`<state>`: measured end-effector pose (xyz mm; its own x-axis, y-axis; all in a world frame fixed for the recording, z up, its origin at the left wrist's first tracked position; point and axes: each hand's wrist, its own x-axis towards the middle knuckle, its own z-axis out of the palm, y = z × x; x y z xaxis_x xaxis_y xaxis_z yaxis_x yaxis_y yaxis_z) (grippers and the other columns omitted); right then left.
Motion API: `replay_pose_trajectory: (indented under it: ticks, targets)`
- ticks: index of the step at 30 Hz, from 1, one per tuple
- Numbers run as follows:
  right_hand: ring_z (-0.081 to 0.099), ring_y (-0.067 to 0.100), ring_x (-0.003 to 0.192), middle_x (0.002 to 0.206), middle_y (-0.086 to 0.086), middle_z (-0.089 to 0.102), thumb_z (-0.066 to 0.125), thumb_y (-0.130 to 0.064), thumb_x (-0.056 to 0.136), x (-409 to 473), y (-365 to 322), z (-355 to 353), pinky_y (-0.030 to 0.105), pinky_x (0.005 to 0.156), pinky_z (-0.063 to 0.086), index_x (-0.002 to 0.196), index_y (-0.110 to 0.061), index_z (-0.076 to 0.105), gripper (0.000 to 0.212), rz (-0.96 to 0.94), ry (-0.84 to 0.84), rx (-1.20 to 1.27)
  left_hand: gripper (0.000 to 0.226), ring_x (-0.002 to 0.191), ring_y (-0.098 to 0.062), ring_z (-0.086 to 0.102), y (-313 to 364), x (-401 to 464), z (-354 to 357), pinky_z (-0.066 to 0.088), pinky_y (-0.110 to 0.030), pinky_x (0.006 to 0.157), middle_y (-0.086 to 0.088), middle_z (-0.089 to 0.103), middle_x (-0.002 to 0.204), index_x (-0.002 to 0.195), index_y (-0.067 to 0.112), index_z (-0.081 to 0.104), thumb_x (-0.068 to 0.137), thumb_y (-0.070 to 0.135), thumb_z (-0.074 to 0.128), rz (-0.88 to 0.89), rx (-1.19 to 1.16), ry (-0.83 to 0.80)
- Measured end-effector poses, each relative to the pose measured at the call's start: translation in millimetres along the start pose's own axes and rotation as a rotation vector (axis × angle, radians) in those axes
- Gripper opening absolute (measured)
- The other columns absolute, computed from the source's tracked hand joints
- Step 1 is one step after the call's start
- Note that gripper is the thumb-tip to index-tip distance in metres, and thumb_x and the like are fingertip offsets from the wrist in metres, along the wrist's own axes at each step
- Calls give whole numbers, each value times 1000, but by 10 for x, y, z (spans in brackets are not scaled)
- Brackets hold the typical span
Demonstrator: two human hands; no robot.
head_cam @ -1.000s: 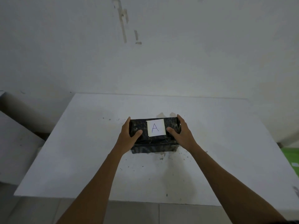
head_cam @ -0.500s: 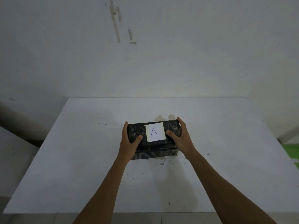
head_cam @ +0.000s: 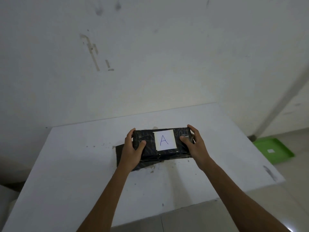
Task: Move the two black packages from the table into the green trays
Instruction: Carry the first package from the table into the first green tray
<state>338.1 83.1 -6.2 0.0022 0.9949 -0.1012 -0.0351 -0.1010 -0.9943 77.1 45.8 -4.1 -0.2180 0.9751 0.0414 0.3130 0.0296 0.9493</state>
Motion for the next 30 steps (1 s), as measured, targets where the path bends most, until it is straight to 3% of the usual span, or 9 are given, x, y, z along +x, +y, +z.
replay_pose_trajectory:
  ticks: [6, 10, 13, 15, 18, 20, 23, 26, 30]
  targets:
    - [67, 15, 112, 131, 1, 60, 74, -25, 94, -386, -180, -840, 20, 64, 60, 147, -37, 47, 61, -52, 132, 32, 65, 132, -16, 43, 444, -225, 669, 44, -42, 108, 2, 40, 147, 149, 32, 25, 92, 41, 56, 91, 18, -132]
    - [68, 13, 114, 133, 3, 61, 76, -29, 91, -519, -236, -1570, 20, 66, 60, 143, -43, 50, 60, -86, 195, 27, 63, 132, -7, 38, 719, -373, 1310, 40, -33, 107, 5, 37, 149, 148, 35, 25, 93, 41, 55, 127, -21, -201]
    - [71, 6, 106, 133, 4, 63, 77, -29, 90, -547, -240, -2179, 19, 68, 60, 142, -44, 51, 60, -94, 224, 26, 61, 125, -7, 45, 912, -472, 1869, 46, -36, 103, 8, 36, 144, 147, 40, 24, 93, 42, 54, 129, -11, -243]
    - [72, 2, 102, 133, 7, 65, 77, -26, 91, -532, -251, -2600, 20, 69, 60, 143, -41, 51, 61, -104, 229, 28, 61, 116, 4, 48, 1043, -546, 2260, 50, -35, 98, 10, 36, 140, 147, 39, 24, 94, 42, 53, 130, -22, -253]
    - [72, -3, 95, 130, 8, 65, 75, -21, 92, -507, -312, -3204, 18, 69, 59, 146, -35, 51, 61, -113, 221, 14, 60, 107, 25, 43, 1220, -650, 2834, 47, -12, 86, 12, 35, 137, 147, 38, 24, 95, 40, 53, 147, -48, -253]
    - [72, -6, 91, 127, 6, 64, 75, -19, 93, -491, -364, -3572, 15, 67, 58, 147, -32, 50, 60, -119, 227, -3, 60, 103, 30, 42, 1326, -705, 3193, 46, -2, 75, 13, 35, 135, 148, 38, 24, 95, 39, 52, 139, -66, -258]
    - [71, 2, 98, 125, 3, 63, 74, -18, 94, -407, -441, -4075, 13, 69, 57, 147, -29, 50, 60, -128, 230, -19, 59, 104, 25, 44, 1485, -734, 3697, 46, -1, 73, 12, 35, 133, 148, 39, 23, 96, 39, 51, 126, -65, -258]
    - [67, 13, 110, 125, -1, 61, 74, -19, 93, -241, -476, -4503, 14, 69, 58, 147, -31, 49, 61, -118, 234, -14, 59, 109, 16, 45, 1608, -641, 4166, 46, -8, 81, 12, 35, 133, 148, 37, 23, 97, 36, 51, 125, -67, -259]
    - [69, 3, 103, 126, -2, 61, 75, -21, 93, 144, -450, -5062, 15, 68, 58, 146, -34, 50, 60, -115, 255, -20, 58, 113, 4, 48, 1723, -364, 4814, 44, -23, 95, 11, 35, 134, 149, 34, 25, 97, 33, 51, 127, -64, -251]
